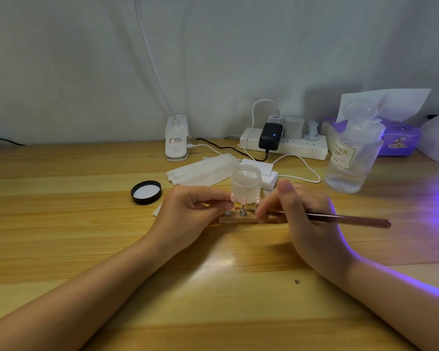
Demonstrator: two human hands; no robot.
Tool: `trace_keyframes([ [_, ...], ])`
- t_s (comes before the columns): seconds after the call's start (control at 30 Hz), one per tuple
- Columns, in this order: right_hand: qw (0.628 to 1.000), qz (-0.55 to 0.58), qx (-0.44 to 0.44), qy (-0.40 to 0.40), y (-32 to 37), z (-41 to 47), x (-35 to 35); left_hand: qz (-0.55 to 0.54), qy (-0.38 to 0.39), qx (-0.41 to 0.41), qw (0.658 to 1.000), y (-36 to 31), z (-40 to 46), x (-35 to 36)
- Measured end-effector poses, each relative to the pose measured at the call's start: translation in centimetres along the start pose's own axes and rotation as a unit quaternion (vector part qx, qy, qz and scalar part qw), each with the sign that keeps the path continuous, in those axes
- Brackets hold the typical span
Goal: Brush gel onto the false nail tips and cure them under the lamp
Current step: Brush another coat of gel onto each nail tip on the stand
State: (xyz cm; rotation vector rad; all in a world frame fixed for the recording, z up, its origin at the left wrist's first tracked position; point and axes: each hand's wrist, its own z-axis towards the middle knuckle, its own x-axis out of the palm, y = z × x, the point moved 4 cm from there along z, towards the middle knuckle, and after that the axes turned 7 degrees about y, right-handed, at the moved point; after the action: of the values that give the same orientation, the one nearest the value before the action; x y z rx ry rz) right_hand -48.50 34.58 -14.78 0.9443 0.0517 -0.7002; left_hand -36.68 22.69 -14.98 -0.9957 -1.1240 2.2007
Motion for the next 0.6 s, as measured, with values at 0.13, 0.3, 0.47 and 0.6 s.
trace_keyframes([
  [0.13, 1.0, -0.003, 0.006, -0.011, 0.18, -0.1, -0.11, -0.013, -0.005, -0.007, 1.0, 0.21, 0.05, 0.06],
  [0.3, 0.999, -0.049, 0.006, -0.007, 0.46, 0.31, 0.03, -0.01, -0.005, -0.007, 1.0, 0.45, 0.06, 0.02],
  [0.47, 1.0, 0.006, 0.013, 0.003, 0.16, -0.07, 0.05, -0.019, -0.005, -0.011, 1.0, 0.64, 0.09, 0.04],
  [0.6, 0.999, -0.025, 0.011, -0.02, 0.21, 0.11, -0.11, -0.024, -0.001, -0.023, 0.999, 0.84, 0.12, 0.08],
])
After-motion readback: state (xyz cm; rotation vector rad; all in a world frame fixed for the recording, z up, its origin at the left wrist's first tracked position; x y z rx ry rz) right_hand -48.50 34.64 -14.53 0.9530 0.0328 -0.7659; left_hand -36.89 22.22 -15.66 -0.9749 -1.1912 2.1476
